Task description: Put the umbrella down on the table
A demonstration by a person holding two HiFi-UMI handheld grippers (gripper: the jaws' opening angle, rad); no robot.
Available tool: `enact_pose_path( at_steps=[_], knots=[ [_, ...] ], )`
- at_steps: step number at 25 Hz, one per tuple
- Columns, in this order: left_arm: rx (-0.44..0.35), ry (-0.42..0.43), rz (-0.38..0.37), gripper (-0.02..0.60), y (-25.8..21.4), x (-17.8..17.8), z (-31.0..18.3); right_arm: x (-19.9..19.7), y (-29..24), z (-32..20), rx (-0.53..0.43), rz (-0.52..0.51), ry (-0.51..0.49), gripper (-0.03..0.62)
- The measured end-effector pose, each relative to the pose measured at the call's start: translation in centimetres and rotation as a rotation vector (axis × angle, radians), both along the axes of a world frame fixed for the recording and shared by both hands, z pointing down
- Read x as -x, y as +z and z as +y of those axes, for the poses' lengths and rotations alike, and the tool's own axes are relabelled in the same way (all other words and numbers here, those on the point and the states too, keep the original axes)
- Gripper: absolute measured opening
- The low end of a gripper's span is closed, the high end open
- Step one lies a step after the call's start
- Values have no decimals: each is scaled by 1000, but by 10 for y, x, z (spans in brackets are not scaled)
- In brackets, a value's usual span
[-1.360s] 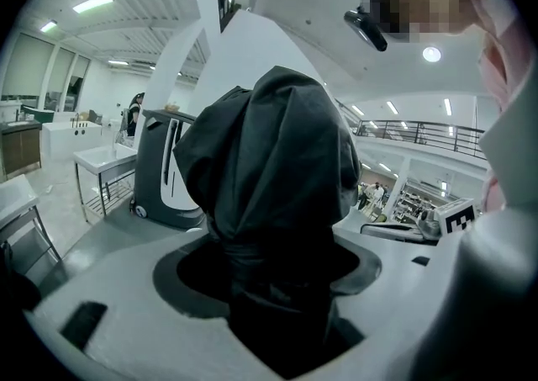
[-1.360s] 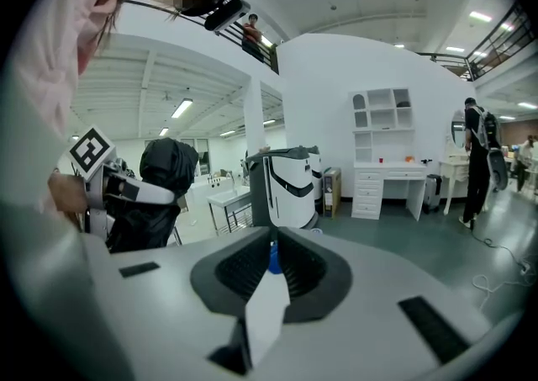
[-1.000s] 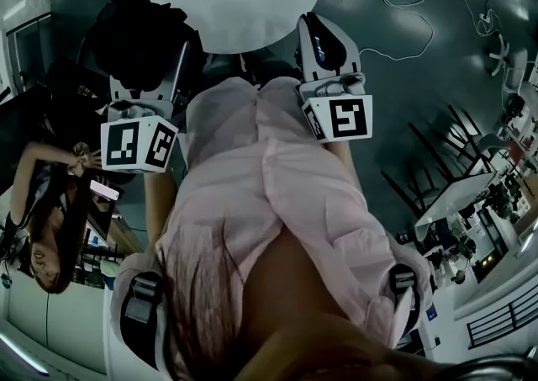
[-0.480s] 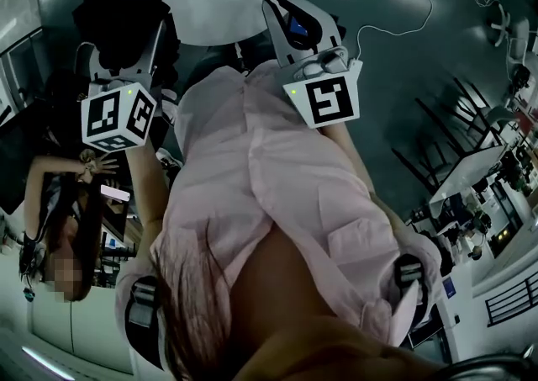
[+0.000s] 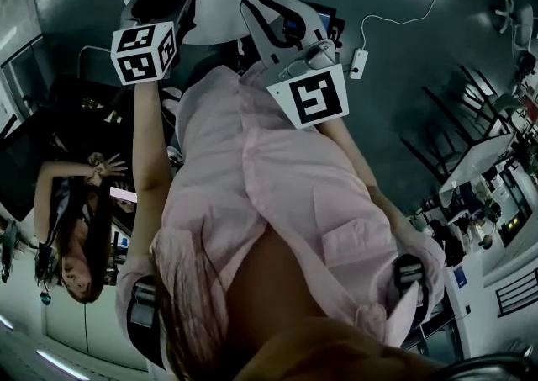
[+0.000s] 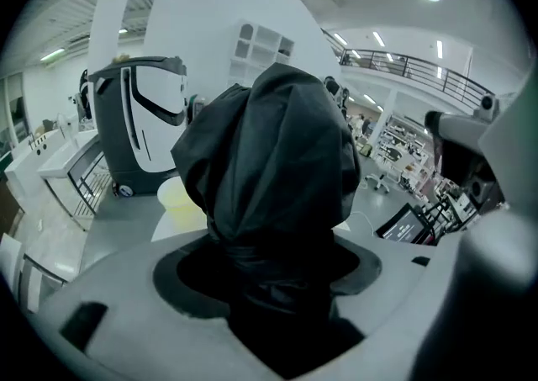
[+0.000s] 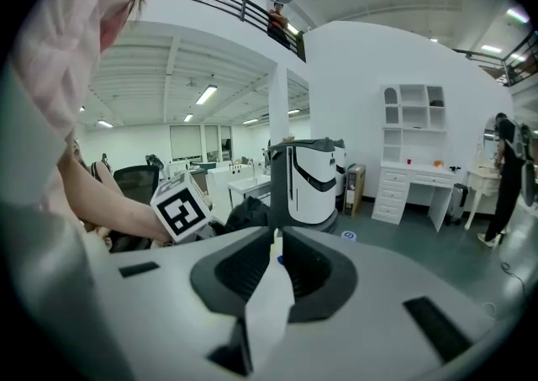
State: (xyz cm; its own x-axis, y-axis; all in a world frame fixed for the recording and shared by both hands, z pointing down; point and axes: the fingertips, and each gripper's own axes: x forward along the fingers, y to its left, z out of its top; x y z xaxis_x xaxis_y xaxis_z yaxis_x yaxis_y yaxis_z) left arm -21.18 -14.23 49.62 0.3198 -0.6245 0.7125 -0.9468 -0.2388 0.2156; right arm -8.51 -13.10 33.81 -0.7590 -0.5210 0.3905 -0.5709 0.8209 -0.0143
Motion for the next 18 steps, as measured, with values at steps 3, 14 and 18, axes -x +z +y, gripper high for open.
enact_pose_path(
  at_steps=[3, 14, 18],
  knots=[
    [47, 40, -13, 321, 22, -10, -6, 3, 0, 1, 11, -1, -10, 43],
    [225, 80, -78, 321, 106, -28, -32, -4, 1, -6, 21, -18, 24, 43],
    [278, 93, -93, 321, 123, -27, -30, -7, 0, -6, 30, -23, 52, 43]
  ],
)
